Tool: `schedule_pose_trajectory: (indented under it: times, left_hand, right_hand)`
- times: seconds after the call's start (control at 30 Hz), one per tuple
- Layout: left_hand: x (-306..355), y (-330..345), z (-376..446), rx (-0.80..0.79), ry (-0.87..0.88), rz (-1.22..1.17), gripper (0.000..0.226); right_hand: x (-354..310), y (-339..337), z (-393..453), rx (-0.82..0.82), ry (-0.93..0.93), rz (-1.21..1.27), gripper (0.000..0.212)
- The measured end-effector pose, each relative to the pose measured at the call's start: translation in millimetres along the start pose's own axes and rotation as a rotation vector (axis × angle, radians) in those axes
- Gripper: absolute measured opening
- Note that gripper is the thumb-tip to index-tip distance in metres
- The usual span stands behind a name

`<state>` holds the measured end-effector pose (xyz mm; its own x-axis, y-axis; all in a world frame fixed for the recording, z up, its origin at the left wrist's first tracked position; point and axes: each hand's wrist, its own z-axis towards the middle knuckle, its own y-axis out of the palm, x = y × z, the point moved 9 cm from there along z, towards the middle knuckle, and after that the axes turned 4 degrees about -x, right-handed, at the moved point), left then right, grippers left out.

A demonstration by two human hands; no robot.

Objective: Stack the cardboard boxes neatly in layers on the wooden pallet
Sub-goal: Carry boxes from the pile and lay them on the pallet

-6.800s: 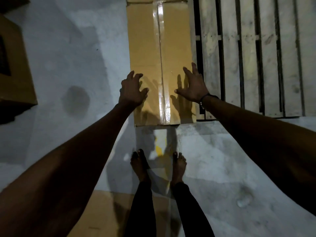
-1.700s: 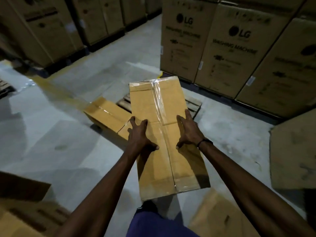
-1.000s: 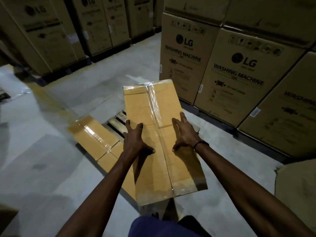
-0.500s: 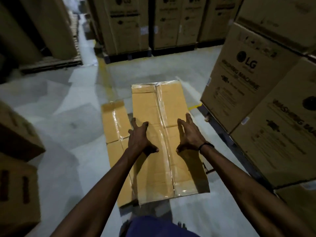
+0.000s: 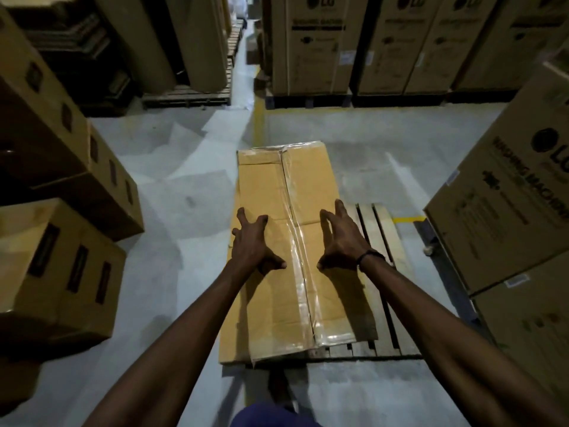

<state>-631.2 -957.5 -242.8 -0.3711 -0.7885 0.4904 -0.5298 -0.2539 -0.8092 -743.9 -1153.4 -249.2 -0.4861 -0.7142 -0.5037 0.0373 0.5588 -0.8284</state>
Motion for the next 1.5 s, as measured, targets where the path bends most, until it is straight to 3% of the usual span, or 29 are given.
schedule_pose_trajectory:
  times: [0.17,0.47,0.77,1.17,1.5]
  left_hand:
    - [-10,-27,37,0.045,-0.004,0.001,0.136]
    - [-13,-65,99,0.069,0.009,0.008,0.138]
    - [2,-62,171,0.045,-0.003,0.014,0.142]
    - [35,31,363,-0.094,-0.005,-0.039,0.143]
    - [12,148,514,-0.178,-0.024,-0.137,0.137]
  right_hand:
    - [-20,-6,53,-0.006,-0.03,-0.022,0.14]
    - [-39,-22,123,-0.021,-0.028,0.005,0.149]
    - [-13,-35,187,-0.038,-0.011,0.001,0.15]
    - [117,-29,326,-0.096,0.11,0.002,0.156]
    - [234,43,455,-0.137,0.147,0.018,0.151]
